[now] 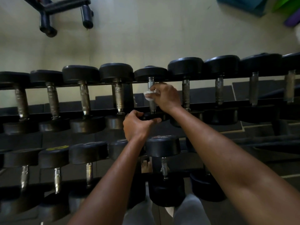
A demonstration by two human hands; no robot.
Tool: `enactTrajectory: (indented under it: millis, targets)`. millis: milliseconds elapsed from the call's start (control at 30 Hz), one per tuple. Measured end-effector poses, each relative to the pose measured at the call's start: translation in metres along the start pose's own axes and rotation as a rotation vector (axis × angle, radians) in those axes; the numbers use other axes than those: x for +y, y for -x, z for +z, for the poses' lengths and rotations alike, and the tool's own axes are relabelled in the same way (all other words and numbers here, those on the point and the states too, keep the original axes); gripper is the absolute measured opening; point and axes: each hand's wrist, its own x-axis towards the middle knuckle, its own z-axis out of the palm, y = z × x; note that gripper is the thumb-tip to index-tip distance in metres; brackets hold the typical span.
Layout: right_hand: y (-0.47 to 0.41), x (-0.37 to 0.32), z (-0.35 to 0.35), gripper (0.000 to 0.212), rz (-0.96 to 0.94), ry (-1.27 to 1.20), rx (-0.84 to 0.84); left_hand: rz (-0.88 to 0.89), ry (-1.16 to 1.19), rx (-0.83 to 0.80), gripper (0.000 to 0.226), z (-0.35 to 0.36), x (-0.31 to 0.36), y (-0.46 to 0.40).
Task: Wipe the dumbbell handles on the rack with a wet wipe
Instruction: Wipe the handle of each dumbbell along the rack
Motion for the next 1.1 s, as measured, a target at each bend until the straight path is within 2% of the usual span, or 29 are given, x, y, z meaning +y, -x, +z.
enactTrajectory:
  millis: [167, 300, 467, 600, 700, 767, 900, 1000, 1100]
  targets:
    - [-0.022, -0.013, 0.009, 0.037, -0.086, 0.095, 0.235, 0.028, 0.000, 0.019, 0.063, 0.004, -0.005, 0.001]
    - [-0.011, -0.005, 0.015, 0.033, -0.107, 0.092, 0.346, 0.044, 0.014, 0.024, 0.060, 0.004, -0.007, 0.003]
    - [-0.012, -0.004, 0.009, 0.030, -0.156, 0.154, 0.242, 0.046, 0.031, 0.029, 0.059, 0.004, -0.007, 0.005]
    - [-0.025, -0.018, 0.006, 0.025, -0.229, 0.342, 0.062, 0.051, 0.056, 0.030, 0.057, 0.004, -0.007, 0.008]
    - [-0.035, -0.031, 0.011, 0.024, -0.188, 0.455, -0.008, 0.050, 0.056, 0.031, 0.057, 0.003, -0.005, 0.009]
    - [-0.033, -0.026, 0.013, 0.023, -0.161, 0.380, 0.032, 0.056, 0.051, 0.029, 0.057, 0.002, -0.005, 0.010]
    - [-0.008, -0.007, 0.015, 0.022, -0.091, 0.052, 0.199, 0.065, 0.046, 0.027, 0.059, 0.002, -0.007, 0.009]
    - [-0.002, -0.004, 0.022, 0.024, 0.074, -0.095, 0.241, 0.073, 0.052, 0.023, 0.058, 0.003, -0.009, 0.006]
    - [-0.007, -0.008, 0.025, 0.025, 0.272, -0.337, 0.210, 0.092, 0.047, 0.018, 0.057, 0.005, -0.012, 0.004]
